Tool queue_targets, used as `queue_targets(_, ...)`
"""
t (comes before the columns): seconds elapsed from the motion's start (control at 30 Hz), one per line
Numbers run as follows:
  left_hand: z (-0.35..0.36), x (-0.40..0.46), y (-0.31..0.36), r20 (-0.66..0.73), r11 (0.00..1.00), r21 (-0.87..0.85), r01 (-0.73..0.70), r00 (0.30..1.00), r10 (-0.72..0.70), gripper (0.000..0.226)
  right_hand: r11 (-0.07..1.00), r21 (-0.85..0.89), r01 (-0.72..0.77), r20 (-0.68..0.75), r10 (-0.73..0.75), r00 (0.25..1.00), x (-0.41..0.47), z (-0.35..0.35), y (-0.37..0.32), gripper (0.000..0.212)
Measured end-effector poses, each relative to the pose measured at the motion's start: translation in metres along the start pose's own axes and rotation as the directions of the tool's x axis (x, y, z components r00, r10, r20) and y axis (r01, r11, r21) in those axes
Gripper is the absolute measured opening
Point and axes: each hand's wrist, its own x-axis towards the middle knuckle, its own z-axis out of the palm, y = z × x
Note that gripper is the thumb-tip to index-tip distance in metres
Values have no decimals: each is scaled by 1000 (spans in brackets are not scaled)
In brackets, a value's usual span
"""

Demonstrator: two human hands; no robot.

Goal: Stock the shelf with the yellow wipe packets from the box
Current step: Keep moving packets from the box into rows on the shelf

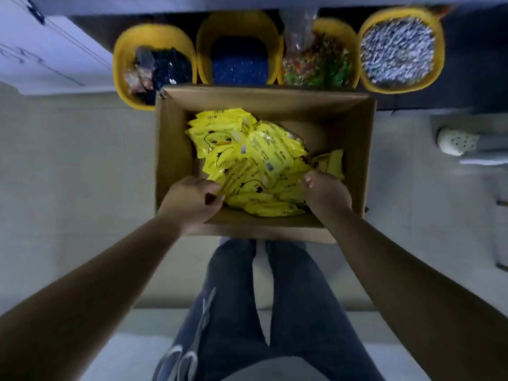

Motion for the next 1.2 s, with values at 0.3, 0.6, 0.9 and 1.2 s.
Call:
queue_targets(0.3, 95, 39, 2, 396, 968, -230, 102, 918, -2, 45, 972, 227, -57, 545, -78, 835, 56, 84, 22, 35)
queue_targets(0.6, 124, 78, -4, 575, 966, -236, 104, 816, 53, 37, 941, 290, -175, 617, -44, 786, 84, 110, 38, 42)
queue_targets(0.9, 111, 91, -7, 570, 897, -324, 300, 819, -68, 28, 965, 225, -139, 725, -70, 685, 87, 114, 39, 58)
queue_targets(1.2, 125, 73, -7, 714, 886, -318, 338, 700, -11, 41, 964, 263, -31, 647, -152, 747, 89, 122, 40, 39)
